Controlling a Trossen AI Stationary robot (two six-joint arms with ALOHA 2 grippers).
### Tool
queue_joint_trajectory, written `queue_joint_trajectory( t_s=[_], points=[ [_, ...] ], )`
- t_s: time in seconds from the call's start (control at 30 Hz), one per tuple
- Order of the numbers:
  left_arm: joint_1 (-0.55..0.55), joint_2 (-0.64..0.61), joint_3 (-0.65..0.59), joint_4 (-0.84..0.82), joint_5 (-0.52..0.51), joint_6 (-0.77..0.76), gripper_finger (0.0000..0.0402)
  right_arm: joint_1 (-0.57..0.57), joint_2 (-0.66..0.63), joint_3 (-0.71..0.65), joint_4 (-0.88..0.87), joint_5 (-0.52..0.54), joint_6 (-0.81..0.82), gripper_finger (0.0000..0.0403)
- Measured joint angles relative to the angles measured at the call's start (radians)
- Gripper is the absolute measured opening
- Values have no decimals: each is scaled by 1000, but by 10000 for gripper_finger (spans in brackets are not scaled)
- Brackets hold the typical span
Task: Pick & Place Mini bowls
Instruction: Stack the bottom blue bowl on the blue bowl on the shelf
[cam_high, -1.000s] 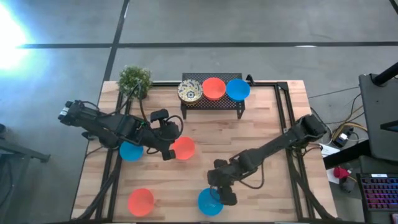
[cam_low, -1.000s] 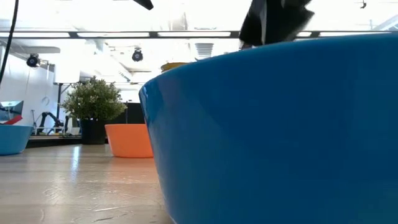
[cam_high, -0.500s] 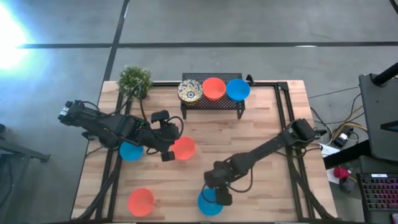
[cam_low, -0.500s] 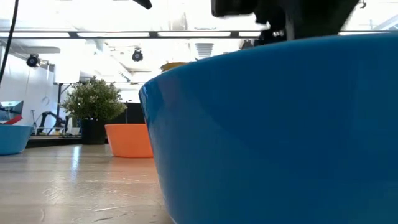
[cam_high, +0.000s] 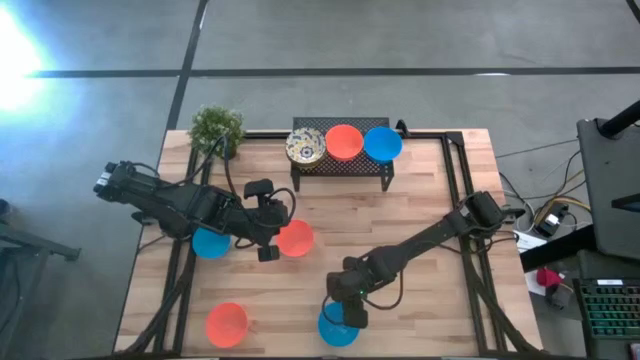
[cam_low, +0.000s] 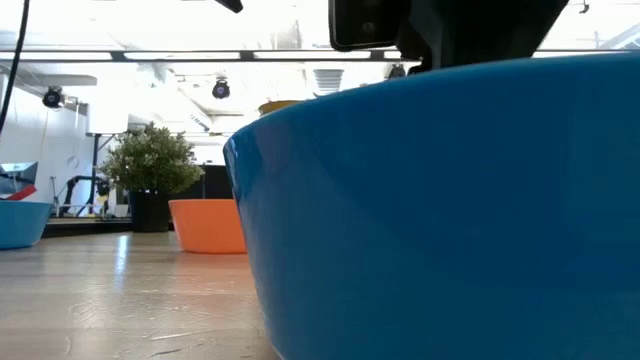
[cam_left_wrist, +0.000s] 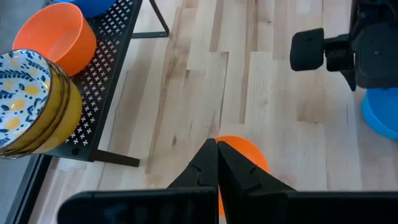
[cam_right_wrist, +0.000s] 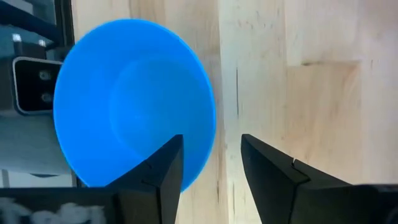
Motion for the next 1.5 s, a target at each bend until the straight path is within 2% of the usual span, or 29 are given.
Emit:
queue_joint_trajectory(
  t_s=[0.37, 0.53, 0.67, 0.87, 1.0, 1.2, 1.33, 1.5],
  points=[
    [0, 0, 0, -1, 0, 2, 0, 1, 72, -3, 27, 20, -1, 154],
    [0, 0, 0, 0, -1, 2, 0, 2, 99, -2, 45, -32, -16, 144],
    [0, 0, 0, 0, -1, 2, 0, 3, 101, -2, 50, -33, -15, 114],
    [0, 0, 0, 0, -1, 2, 0, 2, 101, -2, 51, -33, -13, 22],
    [0, 0, 0, 0, -1, 1, 0, 3, 93, -2, 45, -32, -1, 10],
    [0, 0, 0, 0, -1, 1, 0, -9, 6, -2, -18, -20, -1, 9],
    [0, 0, 0, 0, -1, 1, 0, -28, -113, -2, -91, 45, 0, 8],
    [0, 0, 0, -6, -1, 1, 0, -66, -284, -2, -207, 185, 30, 8]
  ],
)
